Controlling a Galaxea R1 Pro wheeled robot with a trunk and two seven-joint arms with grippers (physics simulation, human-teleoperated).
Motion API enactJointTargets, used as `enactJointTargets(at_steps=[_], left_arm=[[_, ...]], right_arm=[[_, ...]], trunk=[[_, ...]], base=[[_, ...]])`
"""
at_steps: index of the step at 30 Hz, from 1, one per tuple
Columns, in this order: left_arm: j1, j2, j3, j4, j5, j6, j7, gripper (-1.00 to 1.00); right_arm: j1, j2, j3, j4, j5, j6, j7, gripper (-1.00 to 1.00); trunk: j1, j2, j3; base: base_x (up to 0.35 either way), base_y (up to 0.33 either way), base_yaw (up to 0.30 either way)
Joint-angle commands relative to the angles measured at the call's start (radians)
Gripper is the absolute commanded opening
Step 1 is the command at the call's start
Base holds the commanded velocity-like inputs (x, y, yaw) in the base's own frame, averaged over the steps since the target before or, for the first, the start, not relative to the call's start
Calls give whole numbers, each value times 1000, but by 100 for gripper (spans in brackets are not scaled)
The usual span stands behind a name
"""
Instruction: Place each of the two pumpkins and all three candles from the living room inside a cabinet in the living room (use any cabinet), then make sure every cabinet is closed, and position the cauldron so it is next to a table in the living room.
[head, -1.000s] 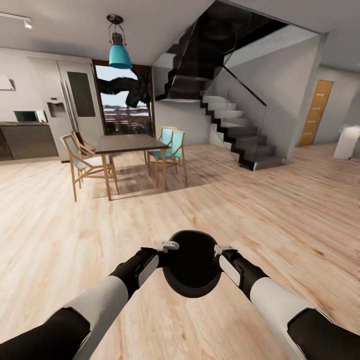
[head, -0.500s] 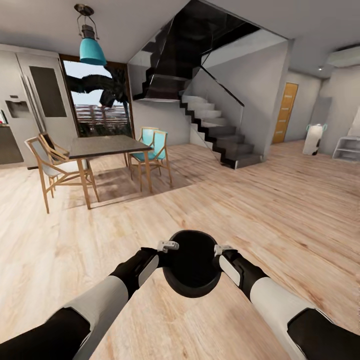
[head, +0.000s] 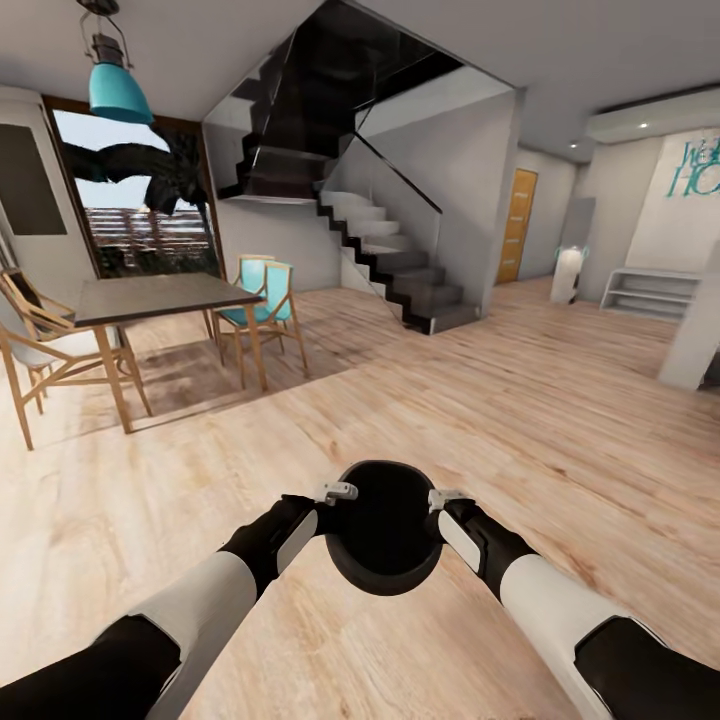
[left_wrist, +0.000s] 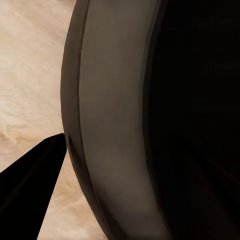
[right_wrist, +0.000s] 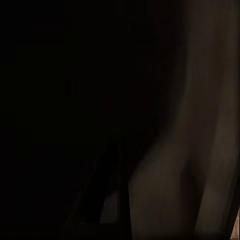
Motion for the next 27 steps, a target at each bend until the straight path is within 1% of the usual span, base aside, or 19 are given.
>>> enactJointTargets(at_steps=[1,8,11,24,27], left_arm=[[-1,1,-9,-15,8,-18,7,-100],[-1,1,-9,-15,8,-18,7,-100],[-1,1,-9,-15,8,-18,7,-100],[-1,1,-9,-15,8,-18,7,-100],[-1,1,-9,-15,8,-18,7,-100]], right_arm=[[-1,-6,-1,1,20,8,-13,-100],[-1,-6,-1,1,20,8,-13,-100],[-1,-6,-2,1,20,8,-12,-100],[-1,-6,-2,1,20,8,-12,-100],[-1,-6,-2,1,20,8,-13,-100]], trunk=[[0,-1,-1],[0,-1,-1],[0,-1,-1],[0,-1,-1],[0,-1,-1]], base=[[0,0,-268],[1,0,-268],[90,47,-268],[236,170,-269],[263,188,-100]])
